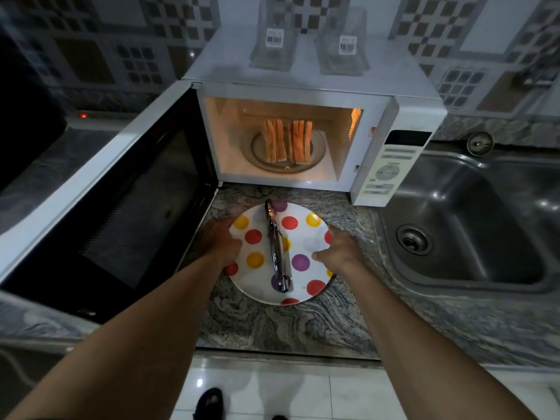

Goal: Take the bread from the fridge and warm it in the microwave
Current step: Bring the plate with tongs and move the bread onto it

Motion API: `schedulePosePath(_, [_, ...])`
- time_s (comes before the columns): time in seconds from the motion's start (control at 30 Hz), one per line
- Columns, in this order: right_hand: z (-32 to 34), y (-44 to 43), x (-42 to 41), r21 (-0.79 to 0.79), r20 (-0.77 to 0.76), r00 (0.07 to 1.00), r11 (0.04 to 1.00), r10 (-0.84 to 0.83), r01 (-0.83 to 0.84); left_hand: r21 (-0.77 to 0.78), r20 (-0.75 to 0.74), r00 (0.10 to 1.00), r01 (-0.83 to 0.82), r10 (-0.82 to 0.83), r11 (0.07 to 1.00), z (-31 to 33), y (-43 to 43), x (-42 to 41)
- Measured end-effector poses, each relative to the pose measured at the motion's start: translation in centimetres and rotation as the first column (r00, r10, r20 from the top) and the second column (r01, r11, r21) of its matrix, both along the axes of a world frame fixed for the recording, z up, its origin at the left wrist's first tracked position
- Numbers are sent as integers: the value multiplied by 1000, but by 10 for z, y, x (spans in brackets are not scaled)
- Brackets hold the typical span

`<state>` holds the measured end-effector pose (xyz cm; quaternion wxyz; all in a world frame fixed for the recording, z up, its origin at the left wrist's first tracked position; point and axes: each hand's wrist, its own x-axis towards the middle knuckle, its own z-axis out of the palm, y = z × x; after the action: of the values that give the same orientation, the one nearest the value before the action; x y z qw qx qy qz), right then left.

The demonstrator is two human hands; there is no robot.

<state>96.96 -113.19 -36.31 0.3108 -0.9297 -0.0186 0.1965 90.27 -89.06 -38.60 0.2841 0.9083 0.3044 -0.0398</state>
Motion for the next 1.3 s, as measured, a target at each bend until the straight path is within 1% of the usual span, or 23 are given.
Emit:
schedulePosePath(0.1, [0, 1, -2, -27, 16, 1000, 999, -20, 21, 30, -24, 1000, -18, 18, 999, 1, -3, -2])
schedulePosePath(0.17, [-1, 2, -3, -34, 26, 998, 998, -51, 51, 99, -34, 999, -38, 41, 994, 5, -9, -1])
schedulePosePath(0.23, [-2, 5, -4, -57, 31, 997, 996, -73, 75, 162, -10, 996, -84, 86, 983, 11, -19, 3])
schedulePosePath(0.27, [-3, 6, -5, -72, 32, 996, 994, -85, 87, 140, 17, 995, -100, 99, 985, 14, -26, 6])
schedulePosePath(0.3, [-3, 7, -6, -85, 37, 995, 991, -98, 101, 84, 57, 992, -117, 113, 990, 18, -33, 9])
schedulePosePath(0.4, [0, 11, -11, -109, 100, 992, 990, -83, 94, -196, 168, 974, -121, 154, 973, 24, -51, 16])
schedulePosePath(0.43, [2, 13, -13, -105, 119, 991, 992, -60, 73, -251, 188, 975, -73, 122, 965, 25, -56, 16])
schedulePosePath(0.5, [7, 18, -18, -74, 114, 993, 997, -8, 17, -271, 175, 982, -17, 67, 962, 29, -66, 16])
schedulePosePath(0.57, [10, 24, -24, -49, 66, 995, 997, 71, -68, -231, 155, 987, 5, 32, 973, 32, -73, 15])
schedulePosePath(0.63, [9, 27, -29, -25, 11, 990, 990, 141, -141, -227, 131, 991, -2, 32, 974, 32, -76, 16])
schedulePosePath(0.77, [11, 29, -40, 19, -86, 976, 979, 202, -201, -338, 128, 989, -28, 76, 941, 28, -78, 19])
schedulePosePath(0.9, [11, 29, -44, 94, -151, 969, 979, 195, -183, -515, 143, 975, -73, 169, 854, 33, -74, 22])
schedulePosePath(1.07, [27, 24, -42, 246, -199, 963, 961, 181, -130, -678, 150, 978, -4, 144, 735, 43, -62, 32])
schedulePosePath(1.13, [37, 23, -41, 312, -231, 962, 947, 148, -71, -713, 167, 975, 18, 146, 701, 71, -64, 26])
schedulePosePath(1.2, [50, 24, -37, 385, -238, 963, 923, 129, -28, -721, 181, 973, 34, 141, 692, 97, -64, 23])
schedulePosePath(1.3, [73, 23, -35, 432, -171, 973, 899, 155, -67, -717, 201, 973, 68, 113, 694, 127, -61, 19])
